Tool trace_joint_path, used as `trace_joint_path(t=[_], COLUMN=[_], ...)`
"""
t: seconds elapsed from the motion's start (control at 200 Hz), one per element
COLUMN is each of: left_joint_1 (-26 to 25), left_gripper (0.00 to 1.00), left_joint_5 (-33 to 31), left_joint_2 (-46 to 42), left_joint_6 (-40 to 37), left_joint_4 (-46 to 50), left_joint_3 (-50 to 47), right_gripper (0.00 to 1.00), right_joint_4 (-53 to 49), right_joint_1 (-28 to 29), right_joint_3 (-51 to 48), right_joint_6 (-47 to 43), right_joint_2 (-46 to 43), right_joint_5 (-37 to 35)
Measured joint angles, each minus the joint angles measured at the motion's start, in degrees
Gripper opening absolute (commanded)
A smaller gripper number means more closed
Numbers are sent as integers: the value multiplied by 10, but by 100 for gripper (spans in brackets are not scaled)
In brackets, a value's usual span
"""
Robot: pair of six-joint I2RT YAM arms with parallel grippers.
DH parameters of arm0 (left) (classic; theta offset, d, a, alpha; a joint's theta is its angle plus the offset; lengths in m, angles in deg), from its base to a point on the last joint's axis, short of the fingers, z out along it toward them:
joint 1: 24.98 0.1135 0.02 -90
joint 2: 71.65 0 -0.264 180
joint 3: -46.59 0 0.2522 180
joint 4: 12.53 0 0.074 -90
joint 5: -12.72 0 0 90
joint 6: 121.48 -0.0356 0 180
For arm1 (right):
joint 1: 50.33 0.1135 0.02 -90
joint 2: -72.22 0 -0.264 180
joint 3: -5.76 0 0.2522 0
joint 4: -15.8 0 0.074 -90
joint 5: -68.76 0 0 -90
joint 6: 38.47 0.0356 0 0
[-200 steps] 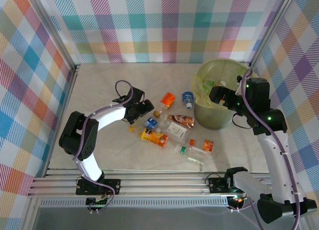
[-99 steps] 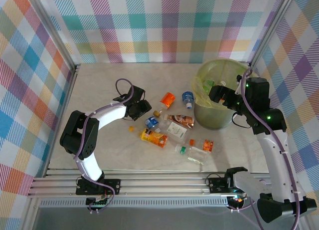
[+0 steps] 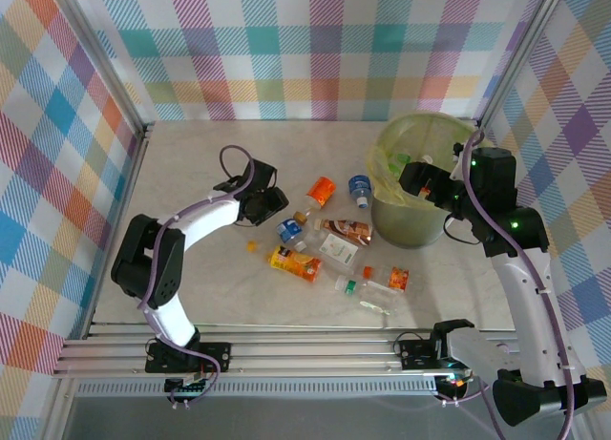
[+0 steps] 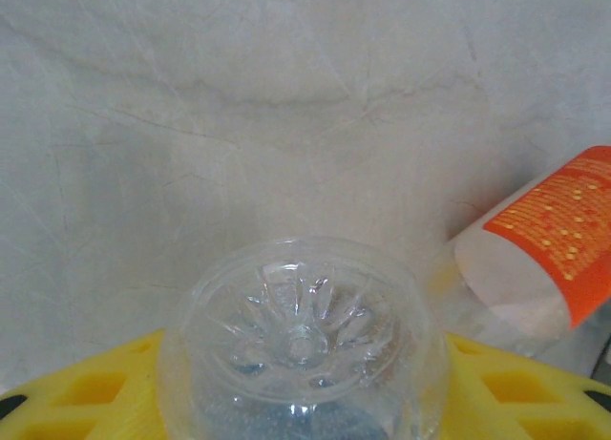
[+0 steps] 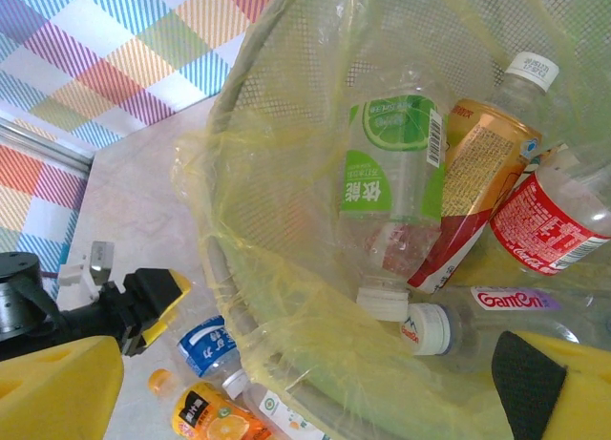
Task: Put the plastic bottles in the bin
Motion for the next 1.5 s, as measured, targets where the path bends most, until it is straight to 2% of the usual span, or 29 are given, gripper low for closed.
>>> trace_joint_path(t=[0.49, 0.815, 0.965, 1.15, 1.305, 1.505], left_joint_1=[-2, -43, -76, -114, -142, -167], left_gripper=[46, 43, 41, 41, 43, 46], left_joint_5=[-9, -7, -8, 1, 24, 66], left_joint_2=[-140, -145, -103, -9, 101, 235], left_joint_6=[-60, -79, -88, -104, -120, -139], left_joint_4=[4, -79, -140, -203, -228, -210], left_joint_3=[100, 193, 254, 348, 468, 646], right_gripper=[100, 100, 100, 100, 100, 100], right_joint_4=[12, 57, 85, 98, 100, 101], right_joint_1=[0, 0, 0, 0, 0, 0], right_joint_3=[1, 0, -13, -28, -39, -45], right_joint_6=[12, 23, 28, 30, 30, 30], right_joint_2=[-2, -65, -104, -128, -137, -148], right_joint_5=[9, 15, 21, 23, 23, 23])
